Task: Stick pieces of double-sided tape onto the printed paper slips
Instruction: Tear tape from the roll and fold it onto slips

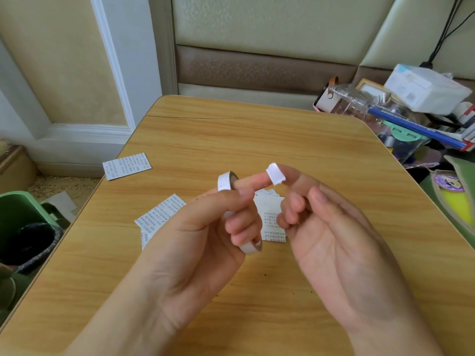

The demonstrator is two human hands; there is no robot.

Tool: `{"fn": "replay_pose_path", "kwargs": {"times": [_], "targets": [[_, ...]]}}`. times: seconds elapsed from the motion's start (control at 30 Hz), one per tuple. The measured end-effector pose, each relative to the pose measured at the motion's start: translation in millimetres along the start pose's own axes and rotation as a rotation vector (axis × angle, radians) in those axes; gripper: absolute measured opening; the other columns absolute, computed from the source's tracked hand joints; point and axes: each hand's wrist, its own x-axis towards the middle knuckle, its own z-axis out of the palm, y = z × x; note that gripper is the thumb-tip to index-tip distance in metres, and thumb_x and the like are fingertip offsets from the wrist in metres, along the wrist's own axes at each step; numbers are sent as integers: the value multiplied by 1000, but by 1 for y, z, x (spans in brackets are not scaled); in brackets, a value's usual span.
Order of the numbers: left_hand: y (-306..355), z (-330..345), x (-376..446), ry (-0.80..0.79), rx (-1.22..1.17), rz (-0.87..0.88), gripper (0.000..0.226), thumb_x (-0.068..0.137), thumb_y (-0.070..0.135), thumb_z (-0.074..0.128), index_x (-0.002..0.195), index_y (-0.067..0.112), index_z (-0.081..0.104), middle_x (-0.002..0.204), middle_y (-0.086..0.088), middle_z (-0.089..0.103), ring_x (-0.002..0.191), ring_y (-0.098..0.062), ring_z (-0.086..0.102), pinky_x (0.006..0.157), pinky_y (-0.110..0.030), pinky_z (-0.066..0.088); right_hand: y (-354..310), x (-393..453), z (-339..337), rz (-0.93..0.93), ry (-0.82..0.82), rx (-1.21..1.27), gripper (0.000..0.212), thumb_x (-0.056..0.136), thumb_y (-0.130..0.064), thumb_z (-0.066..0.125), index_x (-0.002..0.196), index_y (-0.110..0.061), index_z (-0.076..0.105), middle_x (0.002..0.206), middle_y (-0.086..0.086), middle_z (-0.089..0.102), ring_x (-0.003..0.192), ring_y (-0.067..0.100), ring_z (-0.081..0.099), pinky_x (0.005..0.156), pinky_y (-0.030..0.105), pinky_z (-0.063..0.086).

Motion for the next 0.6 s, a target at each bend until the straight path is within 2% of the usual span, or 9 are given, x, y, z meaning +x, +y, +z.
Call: {"fn": "replay_pose_path", "kwargs": {"times": [0.07,0.17,0.23,0.3,0.37,0.43,0.47,0.53,0.6], "targets": [[1,2,-1,0,4,7,42,62,15,71,101,0,72,48,6,35,44,-7,33,76,-38,4,1,0,-2,11,19,-26,49,79,-42,67,93,5,61,78,-6,52,87,3,52,85,33,29],[2,2,-3,16,7,9,41,62,15,69,100,-1,72,46,7,35,44,-7,31,75,-37,4,3,0,-4,13,41,-72,48,78,-42,67,97,2,64,78,-5,50,86,3,50,86,30,33],[3,2,-4,9,3,3,40,63,15,69,100,0,72,46,7,34,43,-7,32,73,-35,7,3,0,-5,-20,31,-157,34,80,-39,65,106,-17,72,80,-11,52,84,3,48,86,27,35],[3,1,-4,1,-3,-6,37,64,15,68,98,1,73,46,8,34,43,-6,32,71,-32,12,3,-1,-4,-60,24,-253,26,83,-39,60,104,-29,73,83,-18,57,86,0,50,89,30,35],[3,0,-4,-23,-13,-21,35,65,15,68,97,3,74,46,9,35,43,-5,32,70,-29,20,4,0,-6,-97,35,-374,26,86,-38,57,107,-34,72,83,-18,55,87,1,49,90,29,33],[3,-2,-4,-59,-27,-40,33,67,16,69,97,4,74,46,10,36,44,-4,31,71,-28,24,4,0,-7,-122,45,-467,30,87,-34,51,110,-39,70,86,-8,54,86,4,48,87,22,35],[4,-2,-4,-77,-32,-50,32,68,17,69,98,4,74,46,11,37,45,-4,29,72,-28,24,4,0,-8,-138,49,-514,33,86,-32,48,110,-41,69,87,-4,53,84,4,47,84,18,35],[4,-3,-3,-101,-30,-67,30,71,17,68,98,5,74,47,11,37,47,-5,27,74,-28,20,2,1,-10,-179,56,-617,35,87,-28,45,111,-43,68,82,-15,47,76,0,44,75,11,34],[4,-4,-3,-107,-23,-76,29,72,17,68,97,5,74,47,11,36,47,-5,26,75,-29,12,1,0,-12,-209,52,-693,37,89,-24,44,112,-43,67,82,-16,46,72,0,44,71,8,34]]}}
